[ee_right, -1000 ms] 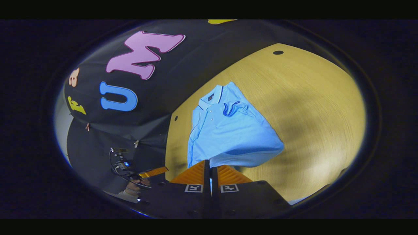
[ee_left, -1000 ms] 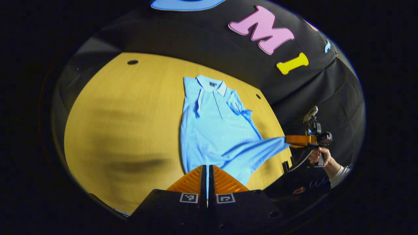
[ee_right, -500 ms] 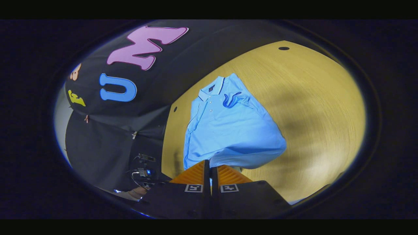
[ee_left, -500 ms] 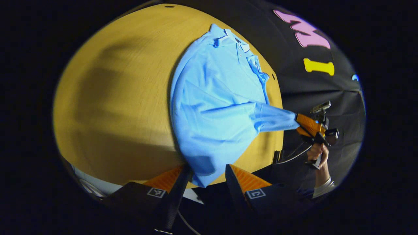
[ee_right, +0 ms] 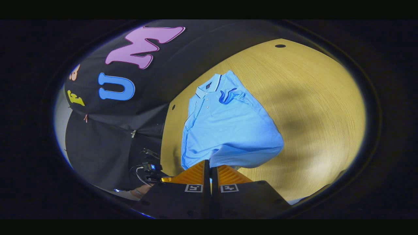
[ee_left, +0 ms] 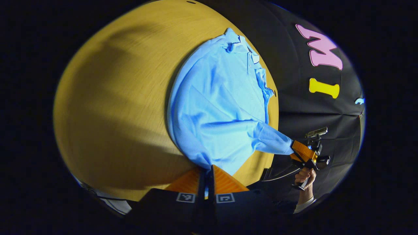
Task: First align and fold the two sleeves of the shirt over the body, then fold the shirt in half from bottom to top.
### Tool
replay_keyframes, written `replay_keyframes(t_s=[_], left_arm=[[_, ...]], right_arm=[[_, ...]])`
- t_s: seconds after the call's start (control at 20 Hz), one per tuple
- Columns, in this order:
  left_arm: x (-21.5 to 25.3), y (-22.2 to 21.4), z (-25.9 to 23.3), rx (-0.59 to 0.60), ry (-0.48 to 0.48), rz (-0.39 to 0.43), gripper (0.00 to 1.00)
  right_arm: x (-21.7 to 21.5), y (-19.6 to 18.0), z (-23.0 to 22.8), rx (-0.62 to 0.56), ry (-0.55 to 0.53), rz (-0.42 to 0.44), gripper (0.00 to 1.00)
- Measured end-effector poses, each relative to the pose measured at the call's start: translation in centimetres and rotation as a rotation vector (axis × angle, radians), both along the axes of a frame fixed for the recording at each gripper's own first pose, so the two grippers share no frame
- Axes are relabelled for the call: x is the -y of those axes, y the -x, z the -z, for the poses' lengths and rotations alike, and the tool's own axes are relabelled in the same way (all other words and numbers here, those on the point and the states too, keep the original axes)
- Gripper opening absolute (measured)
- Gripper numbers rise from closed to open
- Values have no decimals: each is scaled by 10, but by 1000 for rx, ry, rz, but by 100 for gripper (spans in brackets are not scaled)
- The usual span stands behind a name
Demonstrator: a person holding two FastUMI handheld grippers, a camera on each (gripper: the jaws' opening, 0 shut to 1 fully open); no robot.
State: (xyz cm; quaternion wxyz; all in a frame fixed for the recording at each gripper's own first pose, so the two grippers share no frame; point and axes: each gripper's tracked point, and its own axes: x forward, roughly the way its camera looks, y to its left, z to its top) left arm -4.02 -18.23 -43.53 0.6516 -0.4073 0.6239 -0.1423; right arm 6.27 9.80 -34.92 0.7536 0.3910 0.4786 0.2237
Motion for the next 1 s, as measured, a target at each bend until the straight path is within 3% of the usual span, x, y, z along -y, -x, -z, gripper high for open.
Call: replay_keyframes(t_s=[0.05, 0.15, 0.35, 0.4, 0.45, 0.65, 0.85, 0.95, 1.0], left_arm=[[-1, -1, -1, 8, 2, 16, 6], [-5, -3, -8, 48, -5, 47, 6], [-17, -43, -48, 175, 18, 61, 6], [-21, -55, -59, 209, 15, 67, 6], [-27, -69, -69, 244, 8, 68, 6], [-47, -112, -108, 378, -28, 87, 6], [-57, -165, -137, 500, -46, 68, 6], [-62, -194, -141, 524, -73, 61, 6], [-64, -212, -144, 541, -92, 64, 6]], right_arm=[[-1, 1, 1, -1, -2, 1, 10], [-3, 3, -3, 0, -26, 6, 0], [-7, 0, -16, 38, -69, -4, 0], [-7, -4, -17, 44, -76, 0, 5], [-8, -7, -20, 48, -87, 6, 0], [-6, -26, -36, 91, -107, 27, 0], [-2, -59, -66, 177, -104, 38, 0], [3, -88, -79, 224, -73, 31, 11], [5, -105, -86, 246, -62, 31, 11]])
